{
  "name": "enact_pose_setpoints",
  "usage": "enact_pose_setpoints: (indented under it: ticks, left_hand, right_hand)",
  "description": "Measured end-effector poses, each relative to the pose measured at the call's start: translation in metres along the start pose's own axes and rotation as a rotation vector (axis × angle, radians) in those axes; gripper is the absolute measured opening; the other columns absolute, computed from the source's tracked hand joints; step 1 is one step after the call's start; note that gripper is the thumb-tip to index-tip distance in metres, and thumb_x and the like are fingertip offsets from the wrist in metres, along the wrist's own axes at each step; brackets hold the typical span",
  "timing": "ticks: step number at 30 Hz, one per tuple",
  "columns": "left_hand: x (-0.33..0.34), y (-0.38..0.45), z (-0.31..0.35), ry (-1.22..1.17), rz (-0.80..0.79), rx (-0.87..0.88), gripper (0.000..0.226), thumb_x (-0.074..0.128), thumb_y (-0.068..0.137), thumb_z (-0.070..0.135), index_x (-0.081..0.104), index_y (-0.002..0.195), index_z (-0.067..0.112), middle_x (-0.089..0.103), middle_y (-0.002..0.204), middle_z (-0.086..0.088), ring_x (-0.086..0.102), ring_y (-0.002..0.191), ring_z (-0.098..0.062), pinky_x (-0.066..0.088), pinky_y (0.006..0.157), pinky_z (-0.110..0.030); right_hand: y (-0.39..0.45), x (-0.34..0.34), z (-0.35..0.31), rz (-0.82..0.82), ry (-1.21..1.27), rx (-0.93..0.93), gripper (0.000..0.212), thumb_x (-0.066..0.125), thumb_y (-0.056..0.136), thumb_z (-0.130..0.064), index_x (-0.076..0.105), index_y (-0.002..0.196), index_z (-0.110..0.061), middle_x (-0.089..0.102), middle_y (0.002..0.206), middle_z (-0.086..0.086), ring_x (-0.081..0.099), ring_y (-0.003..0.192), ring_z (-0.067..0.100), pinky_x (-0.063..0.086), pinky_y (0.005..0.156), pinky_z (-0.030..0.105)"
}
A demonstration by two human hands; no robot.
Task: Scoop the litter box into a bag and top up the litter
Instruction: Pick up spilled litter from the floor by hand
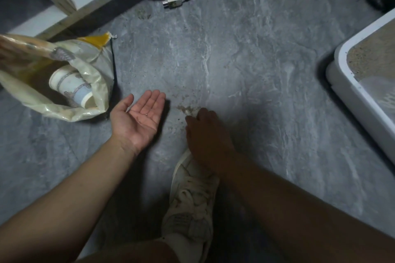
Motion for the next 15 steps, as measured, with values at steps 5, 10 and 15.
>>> enact_pose_setpoints:
  ticks: [5, 10, 15]
  left_hand:
    - [-0.002, 0.002, 0.001, 0.010, -0.008, 0.005, 0.043, 0.046, 0.104, 0.028, 0.064, 0.123, -0.005, 0.074, 0.116, -0.024, 0.075, 0.104, -0.036, 0.060, 0.093, -0.041]
    - [0.000, 0.000, -0.005, 0.030, -0.015, -0.013, 0.041, 0.048, 0.103, 0.028, 0.065, 0.121, -0.005, 0.074, 0.116, -0.024, 0.075, 0.104, -0.037, 0.061, 0.092, -0.041]
    - [0.004, 0.000, -0.007, 0.030, -0.019, -0.012, 0.042, 0.047, 0.103, 0.028, 0.065, 0.121, -0.005, 0.074, 0.116, -0.025, 0.075, 0.104, -0.037, 0.059, 0.095, -0.041]
  right_hand:
    - [-0.002, 0.014, 0.000, -0.076, -0.166, -0.038, 0.052, 0.052, 0.097, -0.034, 0.045, 0.147, -0.023, 0.054, 0.123, 0.018, 0.054, 0.103, 0.035, 0.046, 0.084, 0.043]
    - [0.019, 0.019, -0.015, -0.040, -0.153, -0.017, 0.059, 0.050, 0.097, -0.046, 0.038, 0.151, -0.023, 0.051, 0.129, 0.018, 0.050, 0.110, 0.033, 0.042, 0.089, 0.043]
    - [0.022, 0.015, -0.010, -0.045, -0.160, 0.063, 0.064, 0.046, 0.099, -0.051, 0.032, 0.154, -0.020, 0.050, 0.130, 0.017, 0.049, 0.114, 0.032, 0.040, 0.092, 0.044]
Point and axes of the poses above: each hand's wrist, its own y-axis towards the middle knuckle, its own x-axis out of the palm, z = x × y, the point moved 1 cm from there along y, towards the middle knuckle
